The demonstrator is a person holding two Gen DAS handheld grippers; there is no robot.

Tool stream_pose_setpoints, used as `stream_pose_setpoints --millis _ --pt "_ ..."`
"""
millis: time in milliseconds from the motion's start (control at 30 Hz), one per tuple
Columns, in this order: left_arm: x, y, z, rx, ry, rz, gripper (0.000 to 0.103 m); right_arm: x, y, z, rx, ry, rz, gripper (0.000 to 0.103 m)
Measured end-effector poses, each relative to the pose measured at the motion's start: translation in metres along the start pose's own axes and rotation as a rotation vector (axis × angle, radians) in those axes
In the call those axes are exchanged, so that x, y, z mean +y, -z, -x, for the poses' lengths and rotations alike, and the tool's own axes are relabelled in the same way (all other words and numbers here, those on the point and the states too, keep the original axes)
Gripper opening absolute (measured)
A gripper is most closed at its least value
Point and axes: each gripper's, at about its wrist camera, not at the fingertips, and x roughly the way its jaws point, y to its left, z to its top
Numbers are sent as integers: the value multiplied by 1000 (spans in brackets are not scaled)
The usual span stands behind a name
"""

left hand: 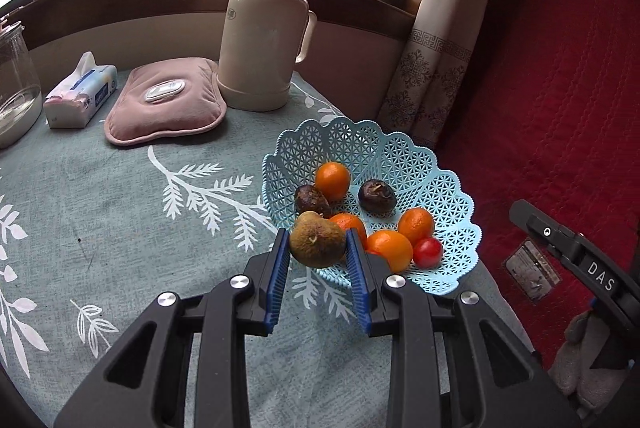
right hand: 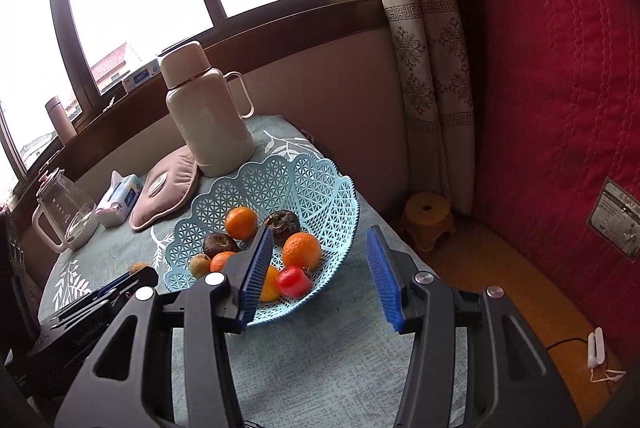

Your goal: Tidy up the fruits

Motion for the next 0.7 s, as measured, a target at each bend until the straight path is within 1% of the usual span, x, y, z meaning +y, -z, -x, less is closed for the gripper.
stream_pose_setpoints --millis 167,200,267,300,333,367,400,433,500,567,600,633,700 --pt "-14 -4 -15 17 32 -25 29 -1 -2 1 2 -7 -10 51" --pt "-15 -5 -17 16 34 -25 31 -1 -2 1 3 -9 -10 51" --pt "-15 -5 -18 19 40 -20 40 -1 -2 0 6 -10 -11 51" --pt "-14 -5 -18 16 36 -14 50 -2 -2 0 7 -11 -12 51" --pt "-12 -5 -17 9 28 -6 54 -2 -2 0 8 -12 -13 51" --pt "-10 -5 -16 6 22 3 54 -2 -2 0 9 -11 -14 52" --pt "-6 -6 -15 6 17 12 54 -2 -1 0 7 -11 -18 59" --pt "-3 -7 -14 3 6 22 54 -2 -1 1 2 -11 -20 62" --pt "2 -7 -9 -12 -26 26 54 -2 -1 1 0 -13 -15 63" --pt "3 -8 -2 -31 -62 15 63 -1 -2 2 -1 -16 -15 64" --pt "3 -8 1 -44 -84 7 74 -1 -2 3 -1 -16 -16 66" --pt "3 -8 6 -61 -102 -2 77 -2 -3 4 -3 -17 -18 70" --pt "0 -9 12 -81 -131 -27 79 -3 -4 6 -8 -18 -20 72"
